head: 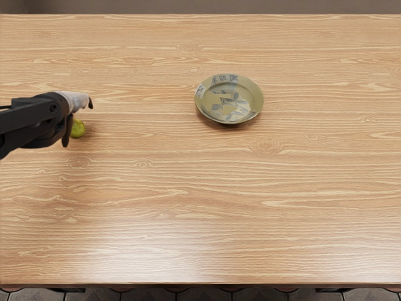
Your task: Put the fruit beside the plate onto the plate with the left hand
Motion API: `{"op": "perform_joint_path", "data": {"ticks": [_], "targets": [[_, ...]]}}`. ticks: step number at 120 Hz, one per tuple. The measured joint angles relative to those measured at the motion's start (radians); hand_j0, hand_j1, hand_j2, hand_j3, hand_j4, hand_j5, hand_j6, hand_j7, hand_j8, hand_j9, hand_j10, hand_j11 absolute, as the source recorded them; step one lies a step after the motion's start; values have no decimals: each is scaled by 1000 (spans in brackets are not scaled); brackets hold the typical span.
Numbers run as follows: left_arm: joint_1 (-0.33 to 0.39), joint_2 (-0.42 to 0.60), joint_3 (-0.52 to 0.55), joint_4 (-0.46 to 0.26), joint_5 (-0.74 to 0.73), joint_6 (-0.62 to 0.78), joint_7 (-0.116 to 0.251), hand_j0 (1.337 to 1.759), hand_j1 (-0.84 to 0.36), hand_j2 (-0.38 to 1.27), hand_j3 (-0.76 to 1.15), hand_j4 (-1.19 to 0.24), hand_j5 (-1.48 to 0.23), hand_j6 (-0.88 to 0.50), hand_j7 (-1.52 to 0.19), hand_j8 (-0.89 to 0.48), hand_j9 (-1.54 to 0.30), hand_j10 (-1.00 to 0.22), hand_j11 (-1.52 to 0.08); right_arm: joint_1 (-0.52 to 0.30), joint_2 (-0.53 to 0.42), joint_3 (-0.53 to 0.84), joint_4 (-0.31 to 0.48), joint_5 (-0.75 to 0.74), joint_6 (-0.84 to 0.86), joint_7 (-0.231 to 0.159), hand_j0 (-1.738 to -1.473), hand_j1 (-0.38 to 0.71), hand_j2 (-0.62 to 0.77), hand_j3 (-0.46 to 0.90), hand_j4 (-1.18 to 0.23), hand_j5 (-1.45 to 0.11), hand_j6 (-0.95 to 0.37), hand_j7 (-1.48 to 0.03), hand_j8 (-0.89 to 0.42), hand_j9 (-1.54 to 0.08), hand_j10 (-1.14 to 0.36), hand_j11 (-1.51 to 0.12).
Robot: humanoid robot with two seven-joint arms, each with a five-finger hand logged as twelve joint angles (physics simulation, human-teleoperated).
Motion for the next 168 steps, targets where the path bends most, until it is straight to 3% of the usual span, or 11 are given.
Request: {"op": "perform_joint_path", "data": {"ticks": [27,71,168], "targets": [[1,-43,1,57,-1,16,-47,1658,78,48,0,-232,-297,-233,-297,-233,-296,-231,-296,0,0,0,0,0,0,0,-1658,-310,-7,0,-33,-43,-33,-43,-33,-43,-33,-43],[38,-43,3,88,2,25,-83,1658,72,49,0,-236,-302,-237,-302,-237,-302,-236,-302,0,0,0,0,0,0,0,-1658,-310,-7,0,-33,-43,-33,-43,-33,-43,-33,-43],[54,-35,4,93,-6,37,-90,1658,-101,78,0,-380,-491,-381,-491,-381,-490,-380,-490,0,0,0,0,0,0,0,-1658,-310,-7,0,-33,-43,-33,-43,-33,-43,-33,-43]]}}
